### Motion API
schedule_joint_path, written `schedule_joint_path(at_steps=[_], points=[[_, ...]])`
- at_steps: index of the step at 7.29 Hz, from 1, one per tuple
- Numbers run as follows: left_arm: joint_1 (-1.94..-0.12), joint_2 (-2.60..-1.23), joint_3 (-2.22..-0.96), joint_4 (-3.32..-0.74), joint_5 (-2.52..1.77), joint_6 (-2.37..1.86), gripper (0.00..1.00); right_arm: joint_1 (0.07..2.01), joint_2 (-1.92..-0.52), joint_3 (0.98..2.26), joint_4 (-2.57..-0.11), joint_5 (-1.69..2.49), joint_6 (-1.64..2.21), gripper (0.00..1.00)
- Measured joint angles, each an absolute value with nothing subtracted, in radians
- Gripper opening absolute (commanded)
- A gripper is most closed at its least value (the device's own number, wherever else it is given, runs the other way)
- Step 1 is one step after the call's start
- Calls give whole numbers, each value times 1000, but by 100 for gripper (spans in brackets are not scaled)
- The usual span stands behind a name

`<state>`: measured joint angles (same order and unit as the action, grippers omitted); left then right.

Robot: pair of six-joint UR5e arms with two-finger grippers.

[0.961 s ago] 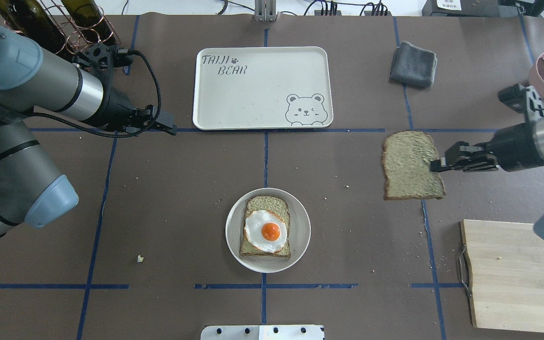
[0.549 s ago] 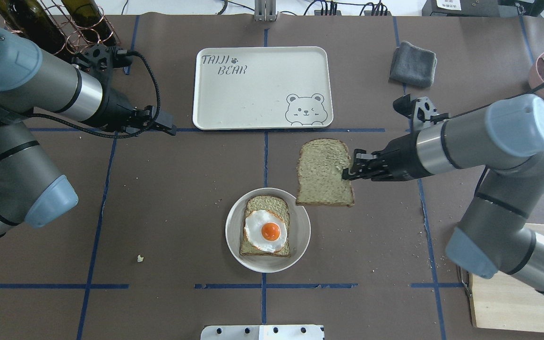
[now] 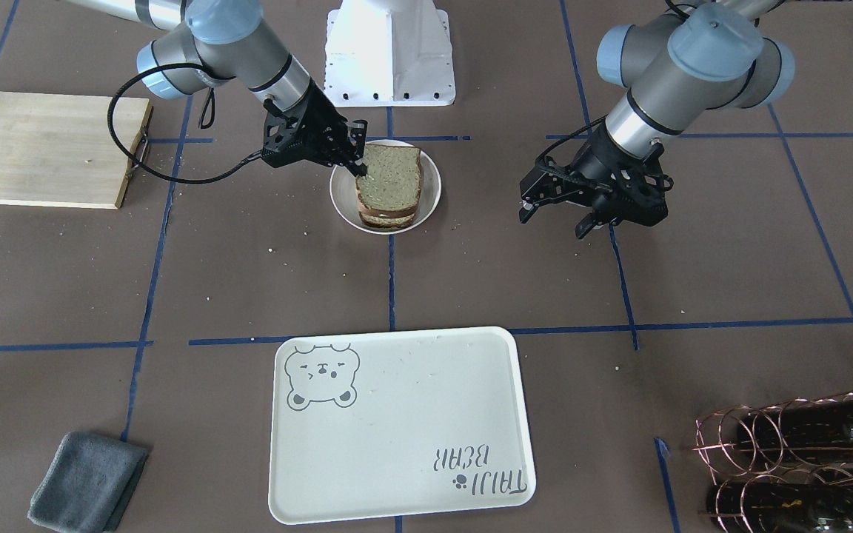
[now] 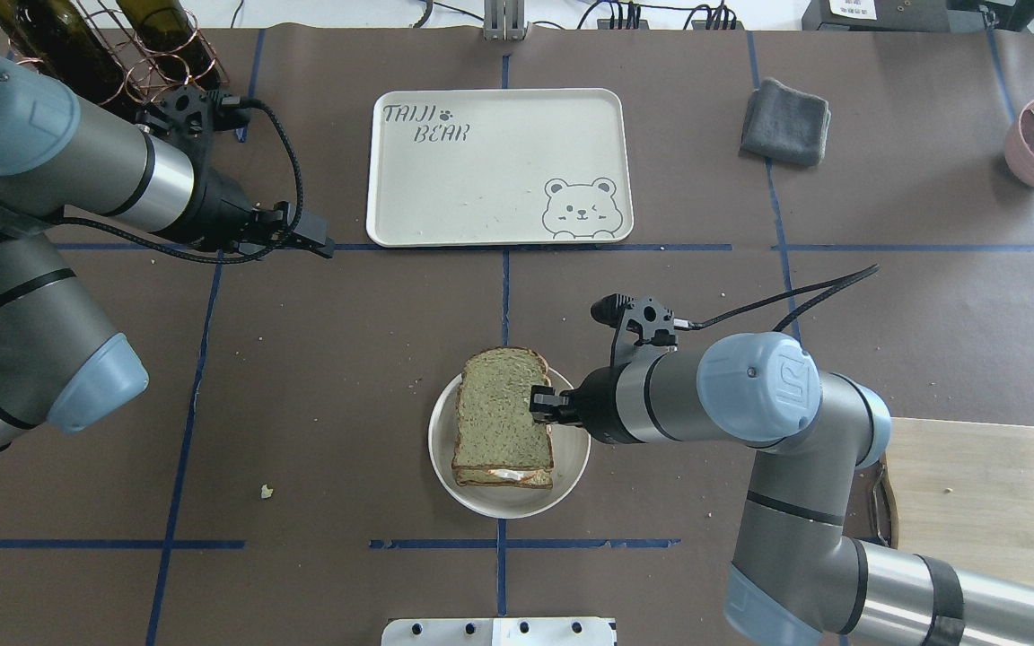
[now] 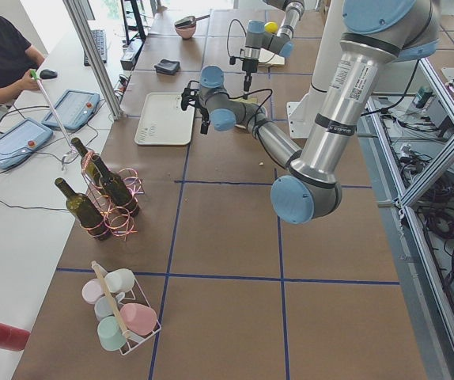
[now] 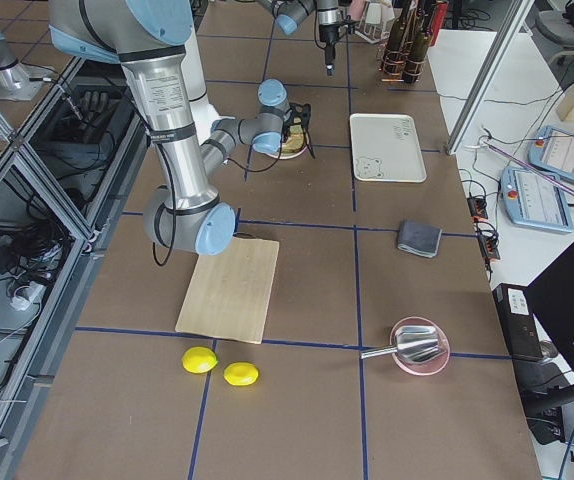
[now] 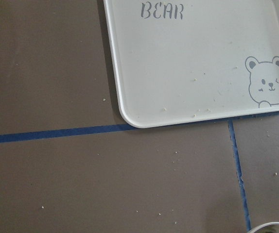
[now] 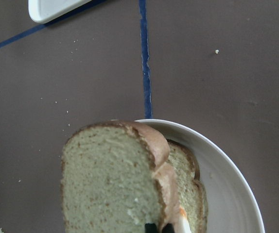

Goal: Make sandwich and place on tray
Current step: 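Carry the bread slice with the right gripper and lay it on the egg, then release the bread and withdraw the right gripper while the left gripper approaches the plate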

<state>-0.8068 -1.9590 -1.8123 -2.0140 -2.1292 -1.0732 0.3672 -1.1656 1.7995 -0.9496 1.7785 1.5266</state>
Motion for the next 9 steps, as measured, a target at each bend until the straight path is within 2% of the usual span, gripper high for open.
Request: schedule_joint_path(at_steps=[1,2,3,6,8,9], points=[[-807,-1959,-1813,-2014,-2130,-1074,100,354,-1160,1791,-951,1757,1527,26],[-807,-1959,-1813,-2014,-2130,-1075,100,347,-1160,1789,-951,1747,1528,84],[-805,-1961,-1808,-2015,-2130,-1075,100,345,-1161,1790,-951,1744,1528,100],[-771,-1973,-1787,-2025,-2130,-1091,98,393,-1163,1815,-965,1790,1526,100],[-670,-1992,-1788,-2027,-2038,-1174,82,520,-1168,1857,-1070,1934,1514,100],[-615,-1999,-1788,-2027,-1988,-1207,70,587,-1172,1873,-1125,1994,1497,100]])
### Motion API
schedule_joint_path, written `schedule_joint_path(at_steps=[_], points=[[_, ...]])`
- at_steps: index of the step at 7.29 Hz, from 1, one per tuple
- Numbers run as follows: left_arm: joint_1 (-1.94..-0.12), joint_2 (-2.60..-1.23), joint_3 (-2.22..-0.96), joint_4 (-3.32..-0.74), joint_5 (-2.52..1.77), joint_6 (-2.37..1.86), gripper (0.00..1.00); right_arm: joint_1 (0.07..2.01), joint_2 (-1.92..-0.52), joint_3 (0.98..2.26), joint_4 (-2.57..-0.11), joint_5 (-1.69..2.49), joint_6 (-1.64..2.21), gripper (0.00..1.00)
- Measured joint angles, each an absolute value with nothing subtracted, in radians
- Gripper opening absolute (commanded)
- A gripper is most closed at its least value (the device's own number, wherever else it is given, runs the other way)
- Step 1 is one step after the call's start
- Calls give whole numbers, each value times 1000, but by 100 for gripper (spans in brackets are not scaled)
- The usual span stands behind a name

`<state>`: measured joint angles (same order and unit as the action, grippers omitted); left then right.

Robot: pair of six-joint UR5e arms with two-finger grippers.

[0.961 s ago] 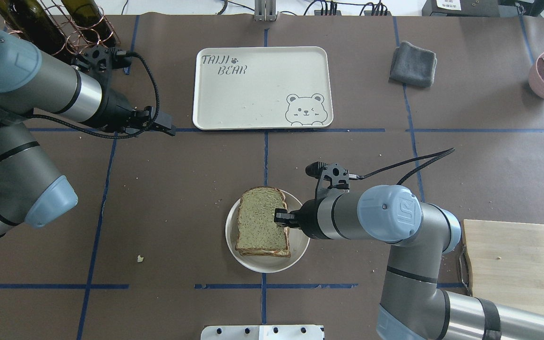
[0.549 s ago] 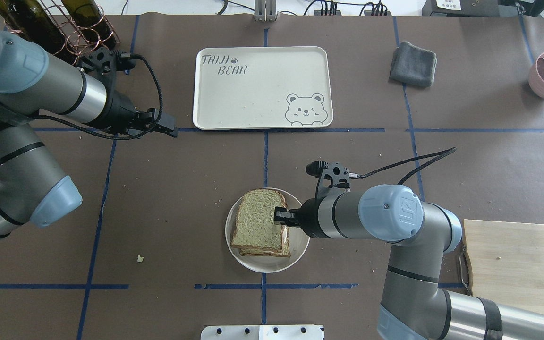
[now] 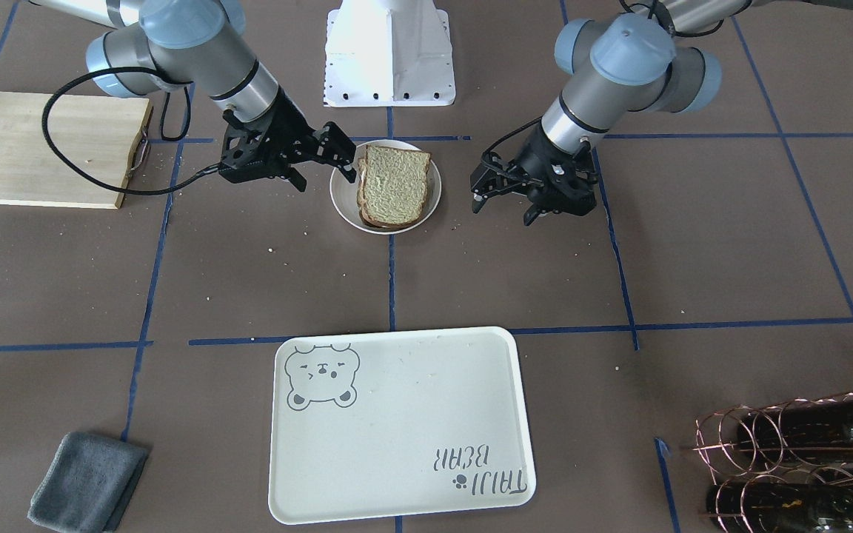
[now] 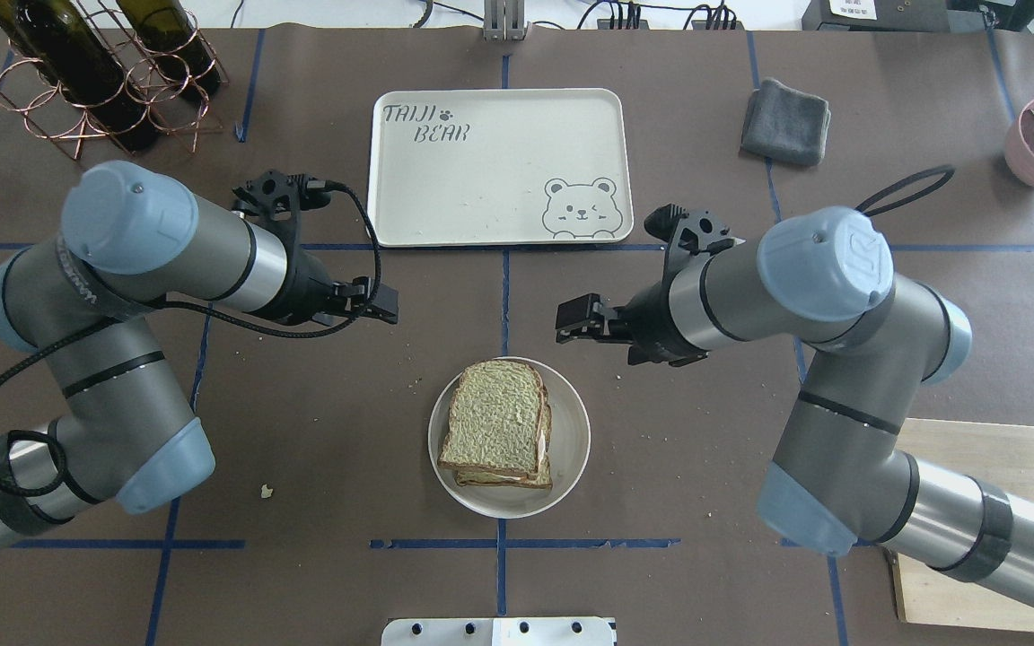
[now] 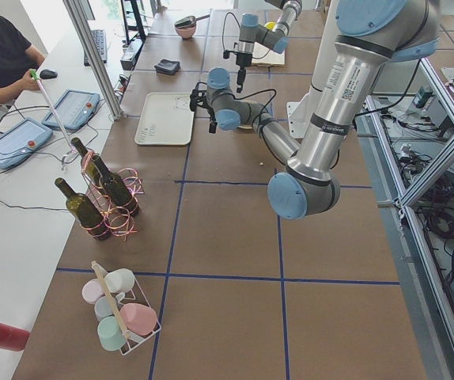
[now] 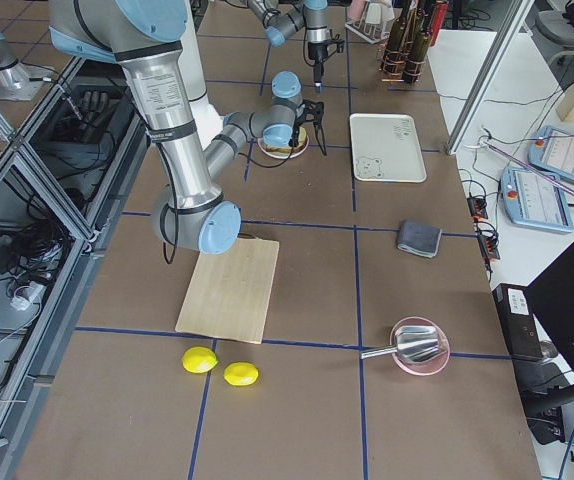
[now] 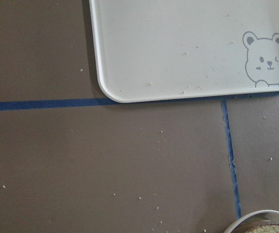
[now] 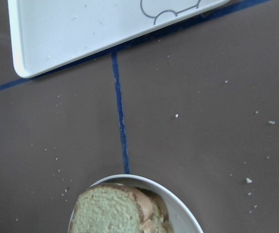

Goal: Make sandwich and place on tray
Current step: 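Release the bread and withdraw the right gripper while the left gripper approaches the plate, then grasp the white plate rim with the left gripper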

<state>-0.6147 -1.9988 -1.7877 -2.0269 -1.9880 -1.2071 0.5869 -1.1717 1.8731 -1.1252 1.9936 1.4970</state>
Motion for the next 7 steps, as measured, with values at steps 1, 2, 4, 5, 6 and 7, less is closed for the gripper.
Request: schedule_joint_path(at_steps=[1,2,4,5,6,7], points=[[-582,-2003,-1787,-2027,-1964,-1223,63,634,-1174,1880,-1160,2031,1464,100],[-555,-2004,-1786,-2026,-1949,-1231,60,672,-1180,1883,-1177,2064,1423,100],[-504,-2013,-1777,-2026,-1928,-1255,55,724,-1199,1886,-1186,2113,1382,100],[-475,-2021,-1768,-2026,-1909,-1272,53,743,-1208,1890,-1187,2130,1377,100],[-447,-2029,-1757,-2026,-1889,-1283,52,767,-1222,1893,-1187,2153,1364,100],[-428,-2034,-1745,-2027,-1880,-1289,48,789,-1241,1898,-1187,2174,1338,100]])
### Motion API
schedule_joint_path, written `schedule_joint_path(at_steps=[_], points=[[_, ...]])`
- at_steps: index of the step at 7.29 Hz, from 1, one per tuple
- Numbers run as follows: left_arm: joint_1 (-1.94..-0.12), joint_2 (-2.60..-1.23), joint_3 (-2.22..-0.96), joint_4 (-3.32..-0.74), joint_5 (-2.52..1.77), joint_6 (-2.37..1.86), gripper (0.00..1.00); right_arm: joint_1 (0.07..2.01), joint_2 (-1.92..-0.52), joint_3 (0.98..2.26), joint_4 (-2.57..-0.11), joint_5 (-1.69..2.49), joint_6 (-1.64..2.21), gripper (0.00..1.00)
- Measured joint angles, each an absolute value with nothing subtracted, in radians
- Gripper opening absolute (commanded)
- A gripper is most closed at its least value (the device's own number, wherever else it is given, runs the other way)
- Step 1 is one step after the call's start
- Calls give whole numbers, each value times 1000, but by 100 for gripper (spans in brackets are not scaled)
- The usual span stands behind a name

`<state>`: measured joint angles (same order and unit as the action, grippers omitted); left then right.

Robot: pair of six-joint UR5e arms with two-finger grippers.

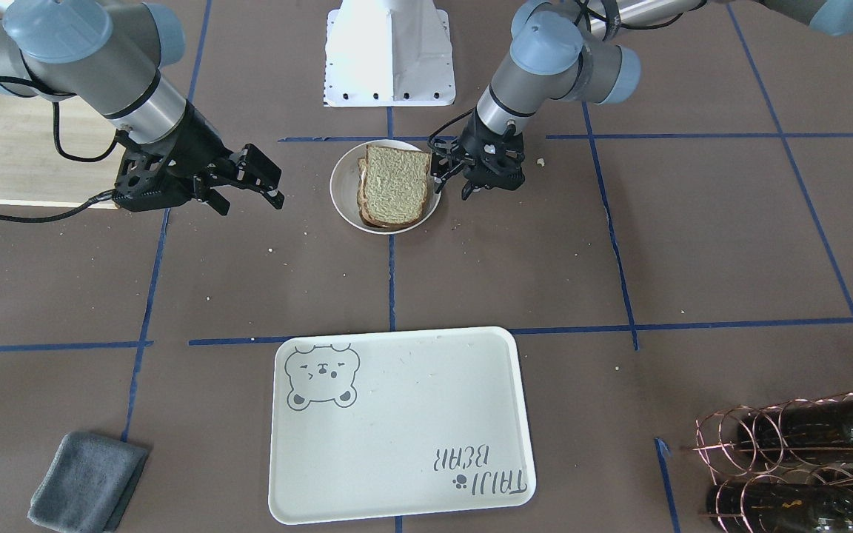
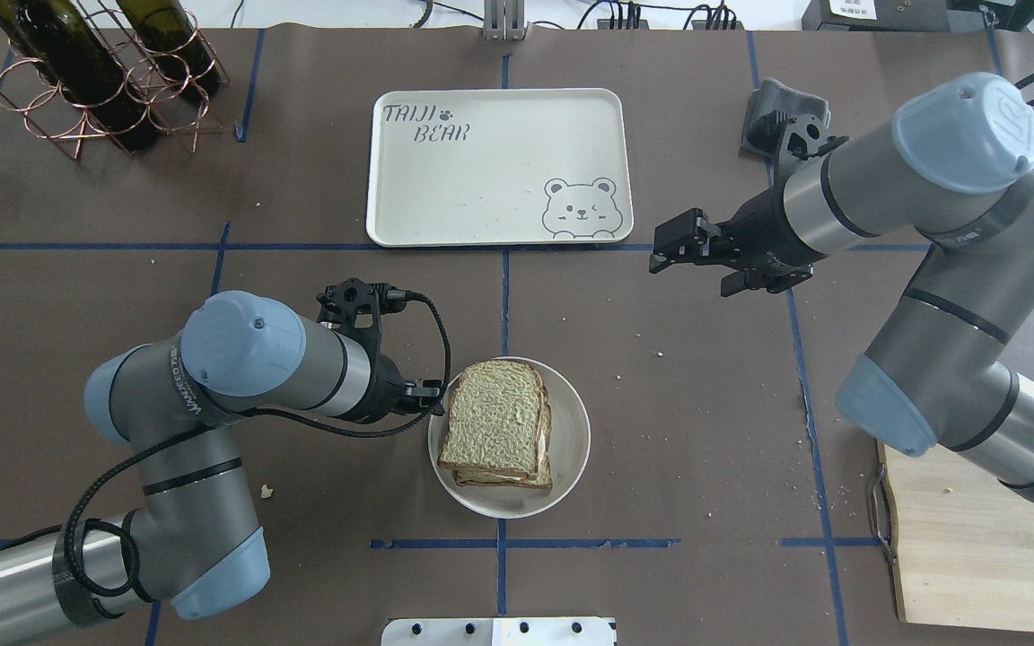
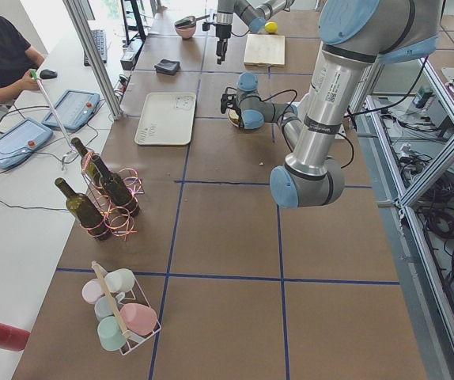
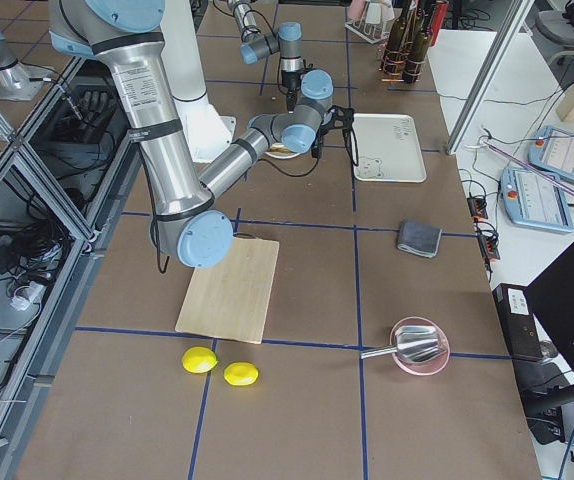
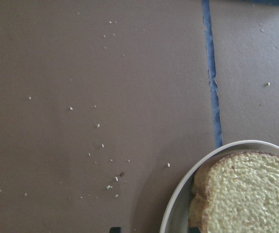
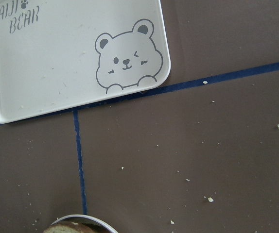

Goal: Make sandwich and place on tray
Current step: 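Grasp the white plate rim with the left gripper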

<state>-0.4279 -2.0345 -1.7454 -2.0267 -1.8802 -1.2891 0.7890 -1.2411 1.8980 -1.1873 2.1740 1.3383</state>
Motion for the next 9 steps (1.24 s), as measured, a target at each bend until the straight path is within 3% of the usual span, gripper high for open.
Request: schedule_joint_path(at_steps=[6,8,9], points=[[-395,-2068,-1684,-2029,-1875,-1320,40,827,-1297,1918,-1187,2209,1284,100],[-391,-2072,-1673,-2030,-1875,-1321,31,828,-1301,1920,-1187,2209,1284,100],[-390,-2072,-1669,-2034,-1875,-1321,17,829,-1302,1921,-1186,2209,1284,100]])
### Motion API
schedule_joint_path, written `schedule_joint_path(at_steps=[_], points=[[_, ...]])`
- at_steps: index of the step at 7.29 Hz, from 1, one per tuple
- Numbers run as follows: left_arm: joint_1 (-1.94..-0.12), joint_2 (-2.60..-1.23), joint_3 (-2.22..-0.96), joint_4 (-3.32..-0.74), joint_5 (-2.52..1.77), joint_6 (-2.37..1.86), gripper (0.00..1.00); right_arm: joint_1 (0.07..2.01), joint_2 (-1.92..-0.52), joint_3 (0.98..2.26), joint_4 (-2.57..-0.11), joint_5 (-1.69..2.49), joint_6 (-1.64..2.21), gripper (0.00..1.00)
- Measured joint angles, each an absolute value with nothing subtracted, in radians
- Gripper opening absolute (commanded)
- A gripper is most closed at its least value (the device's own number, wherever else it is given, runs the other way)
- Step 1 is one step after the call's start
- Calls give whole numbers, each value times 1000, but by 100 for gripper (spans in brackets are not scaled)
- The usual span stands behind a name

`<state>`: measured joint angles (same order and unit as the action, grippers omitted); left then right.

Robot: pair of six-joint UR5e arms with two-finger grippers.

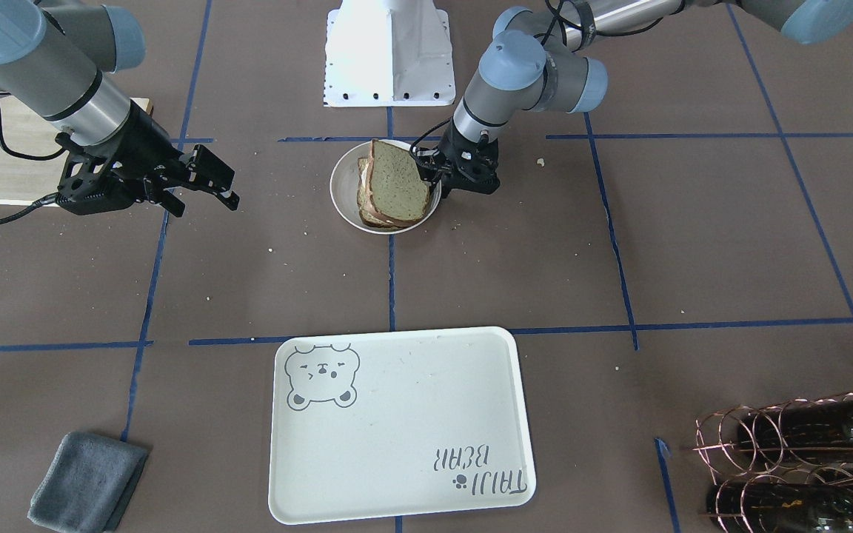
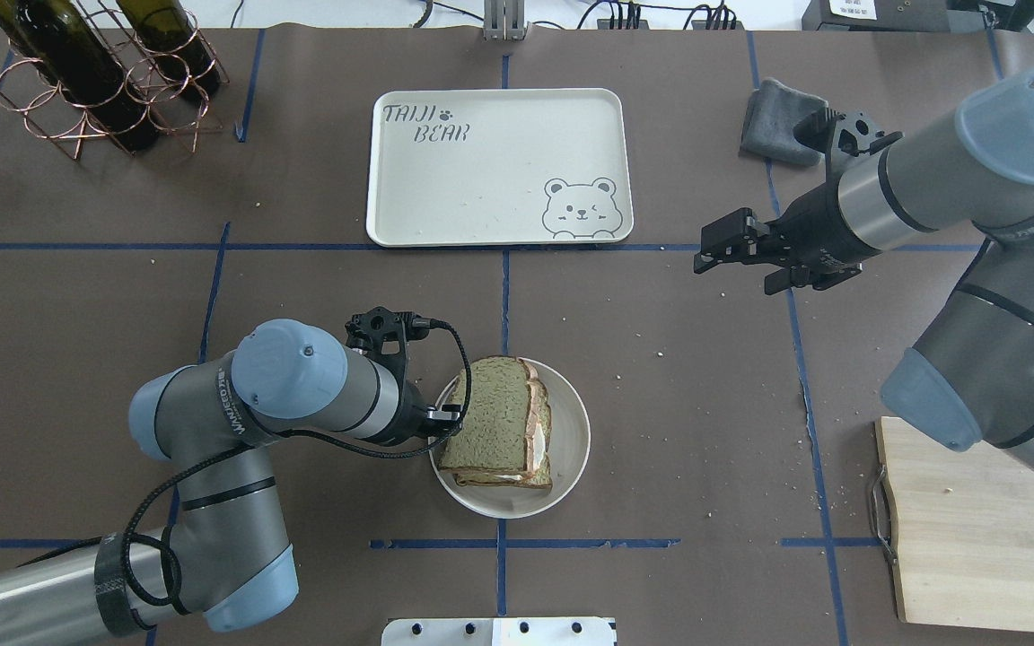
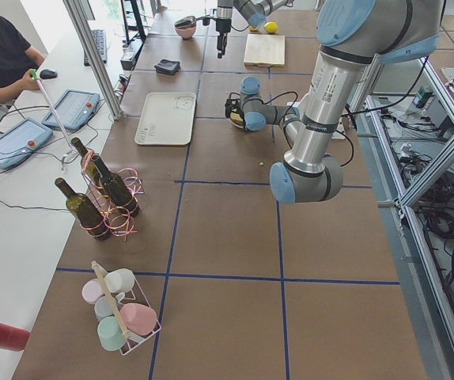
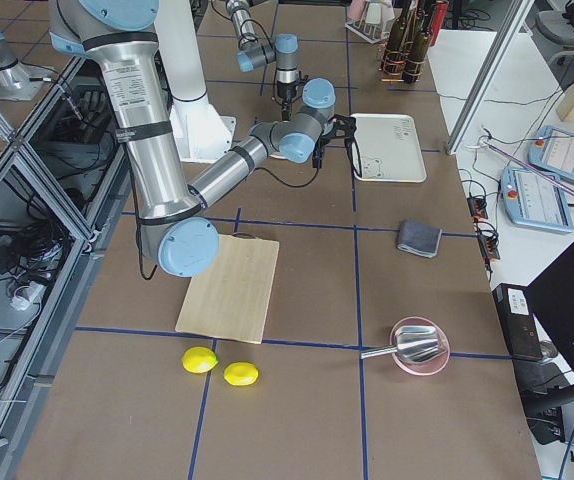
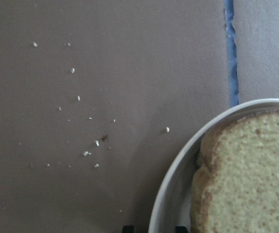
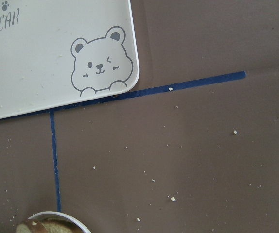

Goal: Make sandwich and place on tray
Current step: 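Grasp the white plate rim with the left gripper, then carry the plate with the left gripper onto the white tray while the right arm retracts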

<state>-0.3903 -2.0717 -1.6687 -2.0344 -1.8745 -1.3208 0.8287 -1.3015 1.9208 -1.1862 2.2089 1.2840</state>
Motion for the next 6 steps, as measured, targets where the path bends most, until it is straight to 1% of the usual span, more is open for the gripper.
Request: schedule_joint_path(at_steps=[1,4,6], points=[[-390,-2071,-1667,-2043,-1875,-1320,0,829,-1302,1921,-1186,2209,1284,100],[-390,-2072,-1672,-2058,-1875,-1317,0,835,-1303,1922,-1186,2211,1284,100],[-403,-2069,-1681,-2122,-1882,-1320,0,854,-1311,1922,-1187,2219,1268,100]])
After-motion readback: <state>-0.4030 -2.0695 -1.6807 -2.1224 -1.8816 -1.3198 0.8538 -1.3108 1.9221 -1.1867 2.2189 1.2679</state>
